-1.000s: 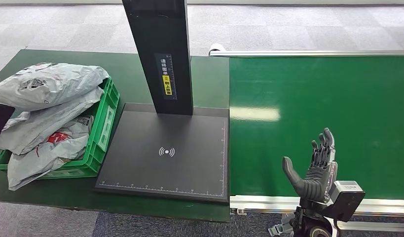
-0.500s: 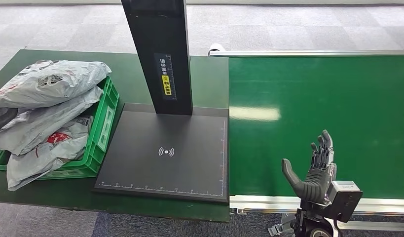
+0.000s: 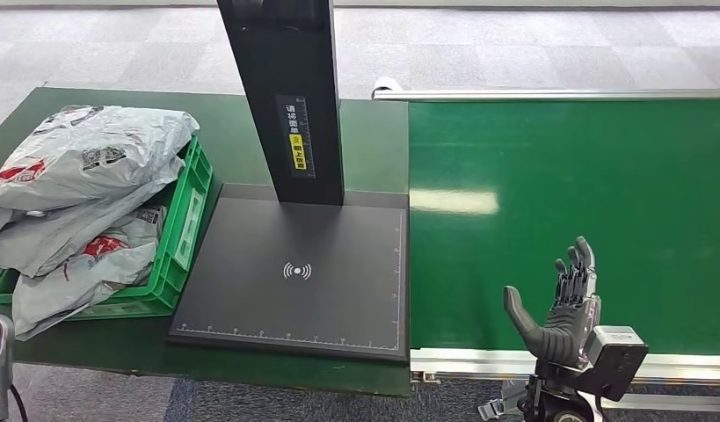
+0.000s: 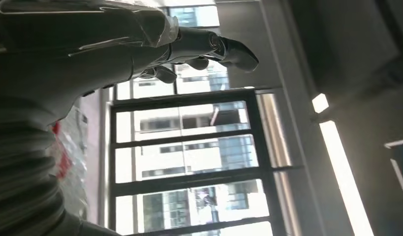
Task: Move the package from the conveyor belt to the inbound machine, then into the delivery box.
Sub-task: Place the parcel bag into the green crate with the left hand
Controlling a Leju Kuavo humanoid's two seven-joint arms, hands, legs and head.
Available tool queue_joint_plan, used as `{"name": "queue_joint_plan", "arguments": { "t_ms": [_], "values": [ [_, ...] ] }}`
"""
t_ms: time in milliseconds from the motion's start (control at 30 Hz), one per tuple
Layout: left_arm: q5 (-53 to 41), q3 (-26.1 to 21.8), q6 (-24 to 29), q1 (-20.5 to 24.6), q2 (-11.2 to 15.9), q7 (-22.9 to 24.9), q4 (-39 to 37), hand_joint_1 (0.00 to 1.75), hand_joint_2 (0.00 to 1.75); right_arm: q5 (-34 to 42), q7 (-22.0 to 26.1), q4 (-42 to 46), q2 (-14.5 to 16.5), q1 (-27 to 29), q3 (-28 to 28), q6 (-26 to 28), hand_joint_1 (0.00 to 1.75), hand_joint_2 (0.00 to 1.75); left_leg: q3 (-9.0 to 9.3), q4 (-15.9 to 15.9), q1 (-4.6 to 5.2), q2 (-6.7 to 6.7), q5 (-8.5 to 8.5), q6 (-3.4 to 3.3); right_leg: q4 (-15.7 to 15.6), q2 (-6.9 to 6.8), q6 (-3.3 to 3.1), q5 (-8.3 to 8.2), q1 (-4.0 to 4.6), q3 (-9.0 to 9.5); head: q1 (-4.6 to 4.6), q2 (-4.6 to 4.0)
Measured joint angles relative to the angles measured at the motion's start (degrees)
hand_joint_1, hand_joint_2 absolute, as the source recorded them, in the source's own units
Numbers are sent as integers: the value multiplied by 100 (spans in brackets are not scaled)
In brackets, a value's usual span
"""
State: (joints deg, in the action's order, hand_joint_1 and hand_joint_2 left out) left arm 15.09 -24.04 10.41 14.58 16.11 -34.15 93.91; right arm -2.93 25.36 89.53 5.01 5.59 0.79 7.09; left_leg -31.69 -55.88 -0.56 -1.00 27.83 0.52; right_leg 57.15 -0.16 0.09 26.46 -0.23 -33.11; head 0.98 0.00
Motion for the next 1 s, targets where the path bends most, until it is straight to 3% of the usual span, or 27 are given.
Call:
{"name": "queue_joint_plan", "arguments": {
  "t_ms": [200,367,700,867,1000],
  "values": [
    [-476,197,418,-182,-212,-117,894,0,175,7,47,17,53,72,-34,54,0,175,6,1,-2,3,-2,1,3,0,-2,-1,2,3,2,0],
    [46,259,-151,-183,-317,150,1120,0,175,-4,63,66,92,114,-100,41,0,175,8,1,-3,-1,-3,2,6,0,-3,-2,4,5,2,0],
    [0,471,-568,-272,-515,254,1303,0,175,-10,64,67,126,118,-156,-18,0,175,7,1,-2,2,-2,2,4,0,-3,-2,2,4,2,0],
    [-942,1460,-1036,-669,-920,263,1279,0,175,-87,16,64,181,99,-130,-240,0,175,7,0,3,3,-2,1,3,-1,-2,-2,-4,6,2,0],
    [-1695,2524,-1004,-895,-1323,321,881,0,175,-107,-40,61,208,70,-21,-437,0,175,7,0,8,4,-1,-1,3,-2,-1,-3,-11,8,2,0]
  ]
}}
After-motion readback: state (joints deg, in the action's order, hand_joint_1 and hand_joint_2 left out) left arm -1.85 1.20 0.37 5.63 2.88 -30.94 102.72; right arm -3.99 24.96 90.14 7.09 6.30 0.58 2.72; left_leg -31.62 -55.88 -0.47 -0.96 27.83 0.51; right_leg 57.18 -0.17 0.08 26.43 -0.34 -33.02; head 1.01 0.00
